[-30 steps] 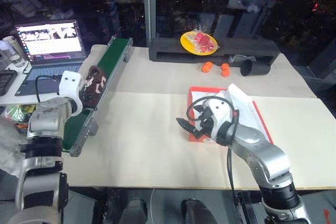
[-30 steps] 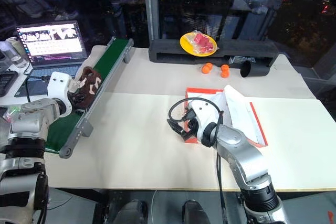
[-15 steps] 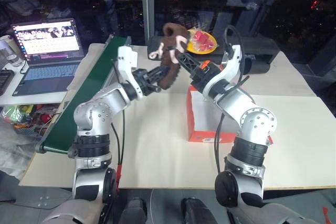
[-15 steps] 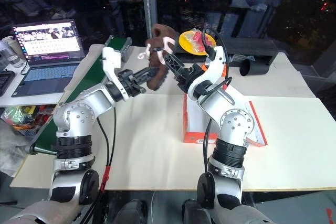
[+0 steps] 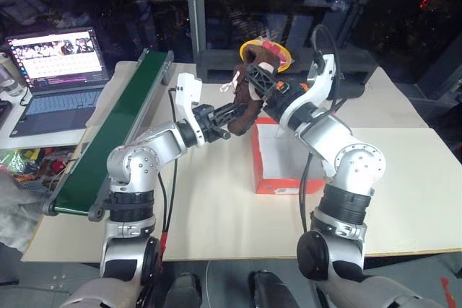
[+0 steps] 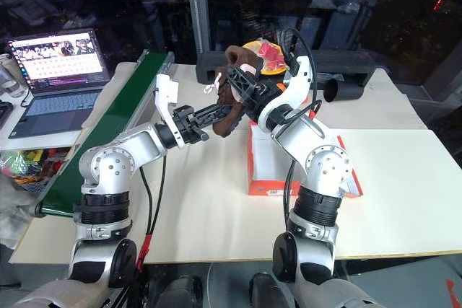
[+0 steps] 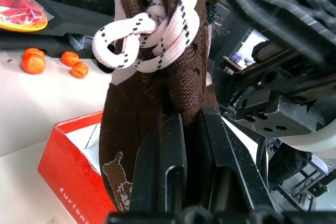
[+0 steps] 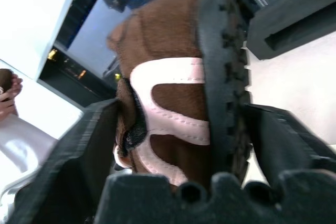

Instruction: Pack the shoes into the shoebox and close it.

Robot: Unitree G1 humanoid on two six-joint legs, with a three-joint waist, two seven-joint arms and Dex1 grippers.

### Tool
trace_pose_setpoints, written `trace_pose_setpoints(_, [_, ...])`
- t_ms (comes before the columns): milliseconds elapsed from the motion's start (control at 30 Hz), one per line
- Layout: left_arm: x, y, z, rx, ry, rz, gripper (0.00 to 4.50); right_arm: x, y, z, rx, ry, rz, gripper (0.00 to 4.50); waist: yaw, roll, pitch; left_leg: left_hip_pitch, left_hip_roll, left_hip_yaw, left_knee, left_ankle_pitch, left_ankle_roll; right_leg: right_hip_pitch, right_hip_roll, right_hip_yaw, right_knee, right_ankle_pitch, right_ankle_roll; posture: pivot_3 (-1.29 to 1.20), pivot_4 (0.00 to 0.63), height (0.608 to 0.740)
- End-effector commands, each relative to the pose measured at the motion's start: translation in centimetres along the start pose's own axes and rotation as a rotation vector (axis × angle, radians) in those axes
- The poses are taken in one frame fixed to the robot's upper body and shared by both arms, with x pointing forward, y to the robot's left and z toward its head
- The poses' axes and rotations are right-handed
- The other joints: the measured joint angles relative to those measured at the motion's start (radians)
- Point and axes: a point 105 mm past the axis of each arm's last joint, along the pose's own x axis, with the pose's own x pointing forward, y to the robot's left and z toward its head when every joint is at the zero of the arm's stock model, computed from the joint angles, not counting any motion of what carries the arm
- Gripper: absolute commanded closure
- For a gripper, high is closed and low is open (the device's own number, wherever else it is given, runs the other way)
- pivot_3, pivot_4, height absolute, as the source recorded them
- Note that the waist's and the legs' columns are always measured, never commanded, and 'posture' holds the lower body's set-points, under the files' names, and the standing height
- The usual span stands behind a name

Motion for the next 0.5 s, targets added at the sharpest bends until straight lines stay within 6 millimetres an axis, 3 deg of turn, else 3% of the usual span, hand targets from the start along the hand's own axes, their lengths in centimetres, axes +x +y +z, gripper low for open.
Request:
trace_pose_setpoints(33, [0.8,-0.8,0.9,0.074,-0.021,-0.028,4.5,-0.4,1.7,0.9,-0.038,-0.041,0.054,2.37,0.0,0.0,0.0,0.0,0.0,0.0,0.0,0.0,0.0,0.0,0.0,0.0,0.0,0.0,0.0,0.0,0.15,0.719])
trace_pose_setpoints(133, [0.9,-0.9,0.6,0.093,-0.02,-0.033,4.5,-0.4,1.8,1.0,-0.039,-0.044,0.056,3.18,-0.002,0.0,0.0,0.0,0.0,0.0,0.0,0.0,0.0,0.0,0.0,0.0,0.0,0.0,0.0,0.0,0.15,0.719])
trace_pose_setpoints(200, [0.9,-1.0,0.5,0.088,-0.027,-0.038,3.62,-0.4,1.8,1.1,-0.047,-0.049,0.053,3.19,-0.002,0.001,0.0,0.0,0.0,0.0,0.0,0.0,0.0,0.0,0.0,0.0,0.0,0.0,0.0,0.0,0.15,0.719])
trace_pose_setpoints(233, [0.9,-1.1,0.4,0.105,-0.02,-0.042,3.43,-0.4,1.8,1.3,-0.046,-0.056,0.047,3.19,-0.002,0.001,0.001,0.0,0.0,0.0,0.0,0.0,0.0,0.0,0.0,0.0,0.0,0.0,0.0,0.0,0.15,0.719])
trace_pose_setpoints(333, [0.8,-1.0,0.0,0.125,-0.012,-0.038,2.27,-0.7,1.2,2.0,-0.057,-0.086,0.017,3.19,-0.001,0.001,0.001,0.0,0.0,0.0,0.0,0.0,0.0,0.0,0.0,0.0,0.0,0.0,0.0,0.0,0.15,0.719])
trace_pose_setpoints(433, [0.0,-0.2,-1.1,0.181,0.039,-0.015,2.27,-1.5,-1.4,4.7,-0.118,-0.166,-0.13,3.19,-0.001,0.001,0.001,0.0,0.0,0.0,0.0,0.0,0.0,0.0,0.0,0.0,-0.001,0.0,0.0,0.0,0.15,0.719])
trace_pose_setpoints(500, [-1.3,0.3,-3.7,0.281,0.177,-0.033,2.27,-2.1,-4.4,6.7,-0.287,-0.132,-0.301,3.19,0.001,0.002,0.001,0.0,0.0,0.0,0.0,0.0,0.0,0.0,0.0,0.0,-0.001,0.0,0.0,0.0,0.15,0.719])
